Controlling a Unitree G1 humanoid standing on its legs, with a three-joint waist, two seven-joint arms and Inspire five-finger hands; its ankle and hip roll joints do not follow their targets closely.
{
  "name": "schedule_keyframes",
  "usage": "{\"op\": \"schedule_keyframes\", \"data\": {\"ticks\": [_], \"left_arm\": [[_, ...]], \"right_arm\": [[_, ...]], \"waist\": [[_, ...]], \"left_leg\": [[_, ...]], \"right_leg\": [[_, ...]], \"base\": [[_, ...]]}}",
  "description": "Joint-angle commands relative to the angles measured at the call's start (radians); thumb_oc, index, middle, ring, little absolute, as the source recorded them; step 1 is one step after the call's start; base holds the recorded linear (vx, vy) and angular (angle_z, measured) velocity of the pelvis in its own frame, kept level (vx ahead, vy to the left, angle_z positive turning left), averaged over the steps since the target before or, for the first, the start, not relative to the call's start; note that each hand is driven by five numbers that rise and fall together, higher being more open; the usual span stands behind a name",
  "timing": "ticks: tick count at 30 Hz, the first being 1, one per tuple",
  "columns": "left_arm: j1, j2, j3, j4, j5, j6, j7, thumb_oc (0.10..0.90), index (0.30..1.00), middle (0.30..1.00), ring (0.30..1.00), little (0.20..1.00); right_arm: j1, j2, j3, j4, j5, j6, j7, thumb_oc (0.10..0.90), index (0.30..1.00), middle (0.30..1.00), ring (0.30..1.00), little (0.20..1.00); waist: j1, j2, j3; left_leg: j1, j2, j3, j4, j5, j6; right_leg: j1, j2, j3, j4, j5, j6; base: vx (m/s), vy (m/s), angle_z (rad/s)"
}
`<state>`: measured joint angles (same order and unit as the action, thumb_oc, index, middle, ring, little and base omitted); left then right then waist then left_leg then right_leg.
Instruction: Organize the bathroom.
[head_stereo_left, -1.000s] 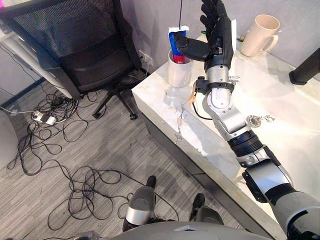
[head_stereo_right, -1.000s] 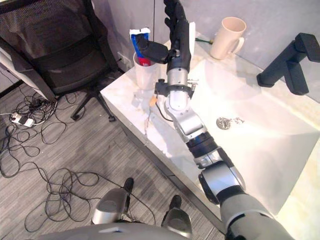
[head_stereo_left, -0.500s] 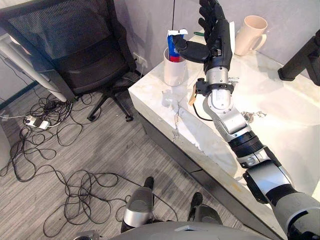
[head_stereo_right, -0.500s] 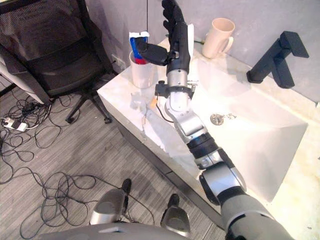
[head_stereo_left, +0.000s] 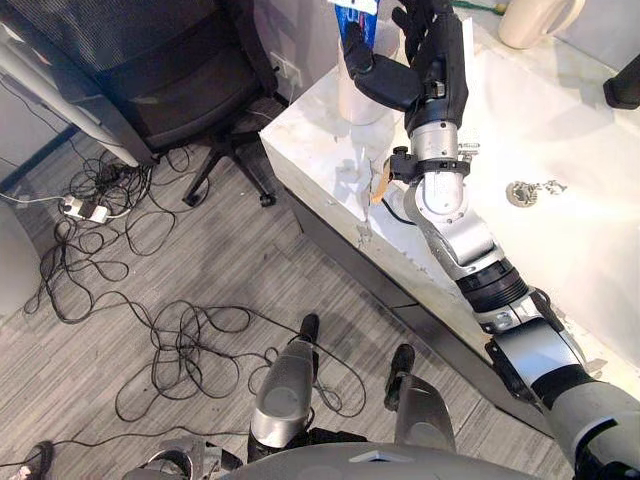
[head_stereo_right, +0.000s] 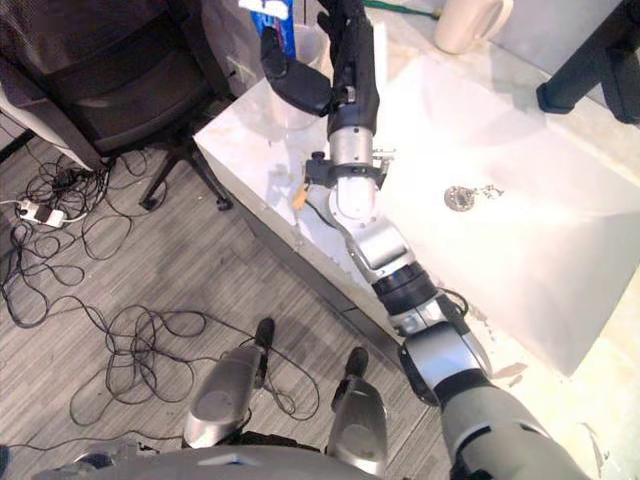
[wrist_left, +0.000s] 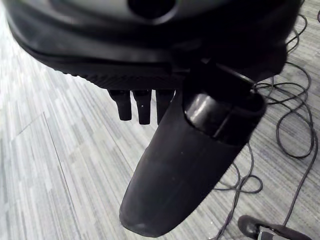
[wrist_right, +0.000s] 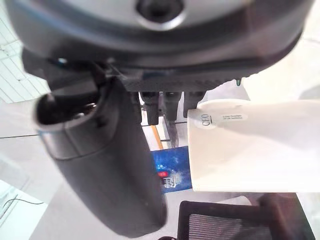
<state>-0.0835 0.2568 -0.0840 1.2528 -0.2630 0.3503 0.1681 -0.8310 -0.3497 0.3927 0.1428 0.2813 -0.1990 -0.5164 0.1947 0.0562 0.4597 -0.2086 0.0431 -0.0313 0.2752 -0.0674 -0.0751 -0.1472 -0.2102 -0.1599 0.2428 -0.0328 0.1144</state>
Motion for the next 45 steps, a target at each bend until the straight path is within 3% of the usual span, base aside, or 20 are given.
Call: {"op": "schedule_keyframes", "data": {"ticks": [1, 12, 32, 41, 45], "left_arm": [[0.057, 0.081, -0.059, 0.049, 0.026, 0.036, 0.018, 0.8, 0.9, 0.9, 0.9, 0.9], [0.088, 0.073, -0.056, 0.052, 0.089, 0.013, 0.004, 0.8, 0.9, 0.9, 0.9, 0.9], [0.112, 0.087, -0.059, 0.061, 0.169, 0.02, -0.038, 0.8, 0.9, 0.9, 0.9, 0.9], [0.147, 0.073, -0.034, 0.062, 0.19, 0.007, -0.023, 0.8, 0.9, 0.9, 0.9, 0.9], [0.154, 0.079, -0.026, 0.052, 0.168, -0.052, -0.01, 0.8, 0.9, 0.9, 0.9, 0.9]], "right_arm": [[-0.097, -0.012, -0.042, -0.069, -0.034, -0.028, 0.012, 0.8, 0.9, 0.9, 0.9, 0.9], [-0.074, -0.048, -0.053, -0.027, -0.042, -0.003, 0.012, 0.8, 0.9, 0.9, 0.9, 0.9], [-0.05, -0.142, -0.099, 0.006, -0.065, 0.031, 0.005, 0.8, 0.9, 0.9, 0.9, 0.9], [-0.023, -0.347, -0.239, -0.122, 0.043, -0.015, 0.007, 0.8, 0.9, 0.9, 0.9, 0.9], [-0.031, -0.521, -0.328, -0.11, 0.124, 0.018, -0.067, 0.8, 0.9, 0.9, 0.9, 0.9]], "waist": [[0.018, -0.046, -0.049], [-0.005, -0.074, -0.101], [-0.032, -0.082, -0.159], [-0.068, -0.115, -0.225], [-0.092, -0.133, -0.26]], "left_leg": [[0.032, 0.041, -0.017, -0.02, 0.019, -0.003], [0.094, 0.049, 0.014, -0.047, 0.002, -0.003], [0.17, 0.037, 0.034, -0.077, -0.024, -0.001], [0.208, 0.045, 0.045, -0.099, -0.041, -0.001], [0.23, 0.054, 0.058, -0.121, -0.044, -0.002]], "right_leg": [[0.015, -0.108, 0.052, -0.016, 0.021, 0.092], [0.057, -0.084, 0.074, -0.066, 0.029, 0.098], [0.109, -0.07, 0.09, -0.107, 0.03, 0.096], [0.124, -0.056, 0.092, -0.116, 0.02, 0.103], [0.134, -0.042, 0.096, -0.127, 0.015, 0.1]], "base": [[0.0, 0.0, 0.0], [0.02, -0.001, -0.08], [0.02, 0.004, -0.06], [0.02, 0.018, -0.06], [0.02, 0.011, -0.08]]}}
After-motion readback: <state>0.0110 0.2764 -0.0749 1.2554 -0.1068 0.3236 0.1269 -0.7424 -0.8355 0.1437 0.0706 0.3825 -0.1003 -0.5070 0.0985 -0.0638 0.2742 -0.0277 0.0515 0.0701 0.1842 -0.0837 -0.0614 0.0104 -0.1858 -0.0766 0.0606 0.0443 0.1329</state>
